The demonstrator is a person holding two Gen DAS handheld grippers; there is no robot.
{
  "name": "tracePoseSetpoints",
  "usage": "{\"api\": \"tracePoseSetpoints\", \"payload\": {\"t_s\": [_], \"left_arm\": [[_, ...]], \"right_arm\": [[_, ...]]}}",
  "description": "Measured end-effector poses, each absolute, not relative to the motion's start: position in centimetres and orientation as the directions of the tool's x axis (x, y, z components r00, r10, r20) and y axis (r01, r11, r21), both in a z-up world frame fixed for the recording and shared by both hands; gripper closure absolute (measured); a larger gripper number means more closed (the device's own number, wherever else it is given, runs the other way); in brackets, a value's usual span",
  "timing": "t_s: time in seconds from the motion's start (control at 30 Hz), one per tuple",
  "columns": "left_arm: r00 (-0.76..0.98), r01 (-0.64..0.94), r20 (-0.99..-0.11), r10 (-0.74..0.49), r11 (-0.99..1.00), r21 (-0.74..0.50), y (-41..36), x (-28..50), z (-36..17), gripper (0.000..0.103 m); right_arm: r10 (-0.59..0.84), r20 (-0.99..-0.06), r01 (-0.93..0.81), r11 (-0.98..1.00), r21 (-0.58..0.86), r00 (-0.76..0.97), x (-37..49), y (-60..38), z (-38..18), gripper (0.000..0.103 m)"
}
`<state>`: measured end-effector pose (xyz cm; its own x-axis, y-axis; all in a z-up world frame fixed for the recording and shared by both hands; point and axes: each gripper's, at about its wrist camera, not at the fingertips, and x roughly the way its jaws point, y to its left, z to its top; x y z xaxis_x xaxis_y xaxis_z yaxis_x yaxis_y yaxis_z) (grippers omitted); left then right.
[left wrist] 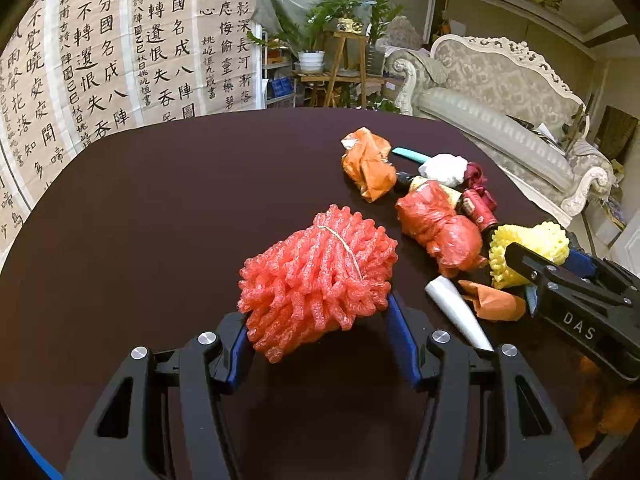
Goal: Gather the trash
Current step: 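Carry both foam nets over the black bin and open both grippers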
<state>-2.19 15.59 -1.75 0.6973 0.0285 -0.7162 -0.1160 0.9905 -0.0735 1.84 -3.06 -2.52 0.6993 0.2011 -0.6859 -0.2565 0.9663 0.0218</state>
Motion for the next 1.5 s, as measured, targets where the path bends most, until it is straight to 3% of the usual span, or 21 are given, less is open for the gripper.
{"api": "tracePoseSetpoints", "payload": {"t_s": [0.23, 0.7, 1.5], "left_arm": [[0.734, -0.052, -0.679, -0.024, 0.994, -0.092, 13.0, -2.6, -0.2, 0.047], [0.744, 0.172, -0.642, -0.184, 0.982, -0.081, 1.5, -0.2, 1.0, 0.047], [0.683, 0.287, -0.704, -0.196, 0.958, 0.012, -11.7, 8.8, -2.0, 0.046]], "right_arm": [[0.157, -0.653, -0.184, 0.983, 0.027, 0.741, 0.7, -6.9, -1.1, 0.043], [-0.066, -0.618, 0.088, 0.996, 0.005, 0.784, 1.0, -19.3, -0.9, 0.043], [-0.112, -0.66, 0.183, 0.982, 0.039, 0.743, 6.9, -28.8, -5.1, 0.042]]}}
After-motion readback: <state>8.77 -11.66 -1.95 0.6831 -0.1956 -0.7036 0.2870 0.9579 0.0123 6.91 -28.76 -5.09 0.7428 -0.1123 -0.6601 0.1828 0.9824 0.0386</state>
